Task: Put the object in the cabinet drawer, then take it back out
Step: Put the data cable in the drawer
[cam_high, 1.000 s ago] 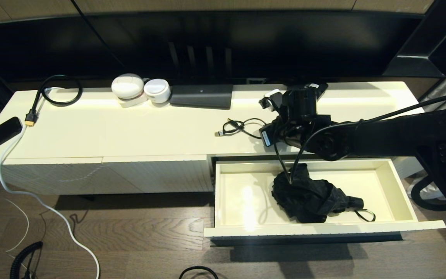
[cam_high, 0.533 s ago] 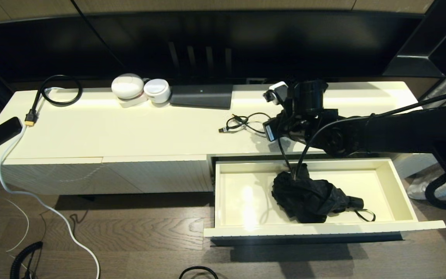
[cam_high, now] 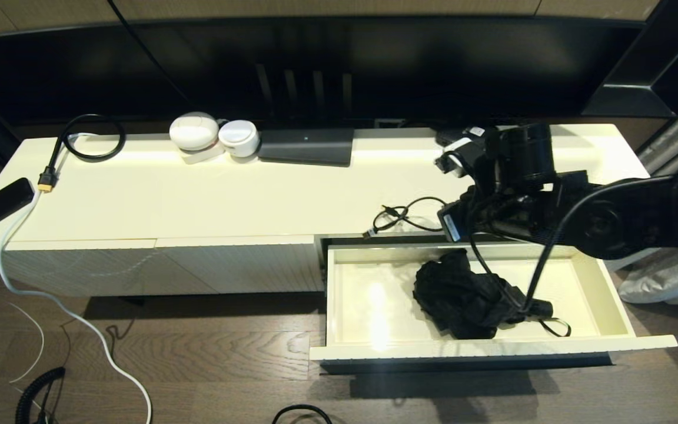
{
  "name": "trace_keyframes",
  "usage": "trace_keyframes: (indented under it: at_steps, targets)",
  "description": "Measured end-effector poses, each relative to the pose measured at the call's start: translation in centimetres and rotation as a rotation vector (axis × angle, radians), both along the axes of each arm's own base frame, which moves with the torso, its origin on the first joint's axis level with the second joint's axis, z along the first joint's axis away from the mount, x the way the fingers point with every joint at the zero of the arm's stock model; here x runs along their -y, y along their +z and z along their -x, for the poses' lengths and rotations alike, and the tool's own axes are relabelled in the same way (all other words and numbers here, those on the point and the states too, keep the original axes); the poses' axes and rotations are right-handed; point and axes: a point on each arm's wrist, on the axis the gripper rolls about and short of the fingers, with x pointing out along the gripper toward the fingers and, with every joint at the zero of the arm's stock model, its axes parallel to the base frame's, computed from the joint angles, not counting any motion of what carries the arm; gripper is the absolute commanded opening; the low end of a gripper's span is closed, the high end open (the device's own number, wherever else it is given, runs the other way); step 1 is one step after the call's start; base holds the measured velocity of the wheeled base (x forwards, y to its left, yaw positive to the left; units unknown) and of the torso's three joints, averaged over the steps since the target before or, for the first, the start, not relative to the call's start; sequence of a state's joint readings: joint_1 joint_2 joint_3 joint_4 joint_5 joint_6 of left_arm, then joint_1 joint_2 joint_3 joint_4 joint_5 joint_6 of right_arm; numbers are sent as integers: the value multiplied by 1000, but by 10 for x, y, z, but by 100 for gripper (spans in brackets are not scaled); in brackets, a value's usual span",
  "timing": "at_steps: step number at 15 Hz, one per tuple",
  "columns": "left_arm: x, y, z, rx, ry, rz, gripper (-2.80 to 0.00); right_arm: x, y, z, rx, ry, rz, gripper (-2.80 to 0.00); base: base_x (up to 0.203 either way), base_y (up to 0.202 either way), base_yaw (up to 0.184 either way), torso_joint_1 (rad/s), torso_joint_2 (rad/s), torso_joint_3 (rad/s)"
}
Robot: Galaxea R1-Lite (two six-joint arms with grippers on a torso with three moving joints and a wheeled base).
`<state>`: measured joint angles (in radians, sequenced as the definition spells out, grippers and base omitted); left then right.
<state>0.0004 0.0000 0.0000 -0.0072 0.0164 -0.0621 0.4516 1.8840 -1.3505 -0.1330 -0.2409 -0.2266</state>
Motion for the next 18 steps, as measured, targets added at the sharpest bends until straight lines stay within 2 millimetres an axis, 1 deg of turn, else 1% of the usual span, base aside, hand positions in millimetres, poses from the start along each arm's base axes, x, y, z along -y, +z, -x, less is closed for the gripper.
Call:
trace_keyframes:
  at_steps: [5,7,10,12,14,16,18]
  targets:
    - [0,0,0,0,0,0,-280,46,1,58,-78,-41,30,-280,0,0,0,0,0,0]
    - [0,0,0,0,0,0,-280,60,-3,75,-97,-61,36,-280,0,0,0,0,0,0]
    - [0,0,0,0,0,0,-280,73,-17,91,-138,-81,40,-280,0,0,0,0,0,0]
    - [0,0,0,0,0,0,-280,78,-26,94,-158,-95,37,-280,0,0,0,0,0,0]
    - [0,0,0,0,0,0,-280,82,-34,91,-185,-105,41,-280,0,0,0,0,0,0]
    - [0,0,0,0,1,0,-280,83,-41,84,-199,-120,36,-280,0,0,0,0,0,0]
    - [0,0,0,0,1,0,-280,83,-45,71,-203,-130,8,-280,0,0,0,0,0,0]
